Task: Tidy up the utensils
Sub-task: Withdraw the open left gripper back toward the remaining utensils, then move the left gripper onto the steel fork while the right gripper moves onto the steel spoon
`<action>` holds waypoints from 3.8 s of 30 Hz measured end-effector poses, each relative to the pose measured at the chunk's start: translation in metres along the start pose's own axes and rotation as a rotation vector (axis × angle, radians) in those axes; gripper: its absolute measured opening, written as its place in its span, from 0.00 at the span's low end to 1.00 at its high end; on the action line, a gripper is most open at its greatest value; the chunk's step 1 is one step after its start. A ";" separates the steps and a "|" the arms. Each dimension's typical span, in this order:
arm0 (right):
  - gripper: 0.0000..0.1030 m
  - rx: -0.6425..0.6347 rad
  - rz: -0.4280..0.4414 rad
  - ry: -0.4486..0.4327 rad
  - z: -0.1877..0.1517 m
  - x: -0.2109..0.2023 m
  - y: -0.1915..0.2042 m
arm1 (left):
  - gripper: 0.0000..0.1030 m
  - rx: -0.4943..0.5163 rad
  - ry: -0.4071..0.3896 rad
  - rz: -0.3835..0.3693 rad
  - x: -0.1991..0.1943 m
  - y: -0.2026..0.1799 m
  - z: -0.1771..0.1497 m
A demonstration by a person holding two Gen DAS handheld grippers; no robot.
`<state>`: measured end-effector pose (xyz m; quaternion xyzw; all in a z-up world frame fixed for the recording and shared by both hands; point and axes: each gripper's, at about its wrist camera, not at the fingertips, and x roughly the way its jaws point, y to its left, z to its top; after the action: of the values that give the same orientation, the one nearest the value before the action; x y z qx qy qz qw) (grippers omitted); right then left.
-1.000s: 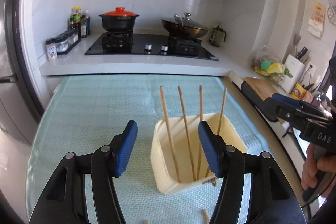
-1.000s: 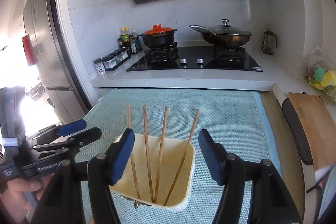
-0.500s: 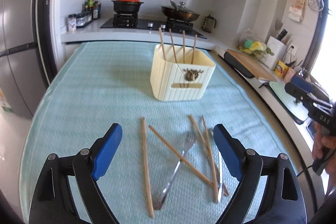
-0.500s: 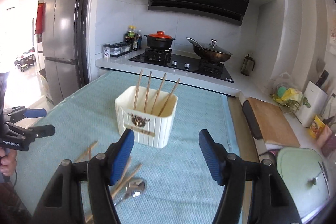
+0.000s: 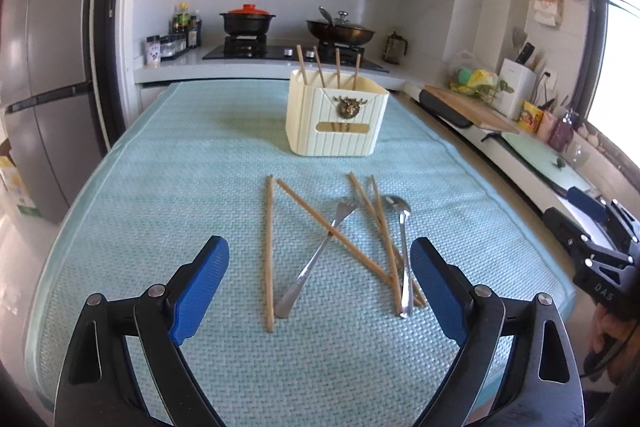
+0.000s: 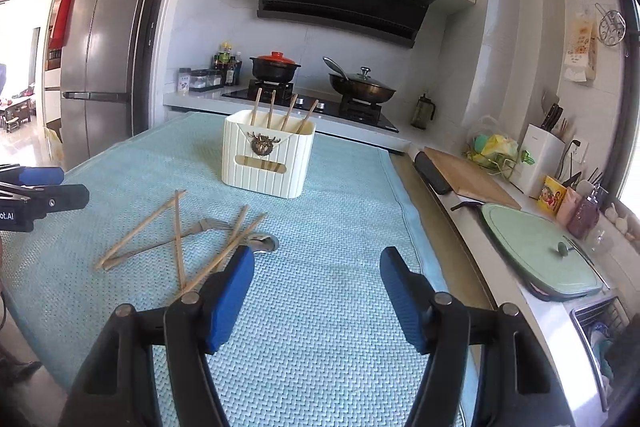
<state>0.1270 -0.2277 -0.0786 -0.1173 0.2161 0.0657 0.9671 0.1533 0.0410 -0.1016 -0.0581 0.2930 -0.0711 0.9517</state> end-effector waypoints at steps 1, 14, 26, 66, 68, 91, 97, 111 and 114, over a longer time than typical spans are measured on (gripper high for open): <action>0.65 0.005 0.002 -0.002 -0.001 -0.002 0.000 | 0.91 -0.007 -0.006 0.001 -0.002 0.002 -0.002; 0.65 -0.014 -0.012 -0.018 -0.007 -0.012 0.023 | 0.91 -0.017 -0.046 0.068 -0.006 0.018 -0.013; 0.65 -0.004 0.064 0.033 -0.013 -0.007 0.028 | 0.92 -0.021 -0.028 0.070 0.005 0.023 -0.012; 0.36 0.317 0.337 0.462 -0.007 0.188 0.030 | 0.94 -0.022 0.215 0.173 0.115 0.072 0.008; 0.36 0.336 0.353 0.511 -0.005 0.205 0.036 | 0.94 -0.011 0.222 0.183 0.118 0.072 0.010; 0.46 0.221 0.185 0.554 -0.035 0.186 -0.031 | 0.90 0.126 0.362 0.185 0.189 0.064 0.020; 0.48 0.252 0.202 0.550 -0.038 0.183 -0.048 | 0.89 0.111 0.335 0.190 0.182 0.061 0.032; 0.48 0.254 0.234 0.539 -0.027 0.180 -0.062 | 0.78 0.334 0.379 -0.028 0.185 -0.022 0.035; 0.48 0.257 0.275 0.566 -0.025 0.197 -0.054 | 0.76 0.391 0.425 -0.029 0.201 -0.033 0.030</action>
<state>0.3037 -0.2716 -0.1755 0.0224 0.4963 0.1326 0.8577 0.3316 -0.0237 -0.1827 0.1386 0.4657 -0.1506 0.8610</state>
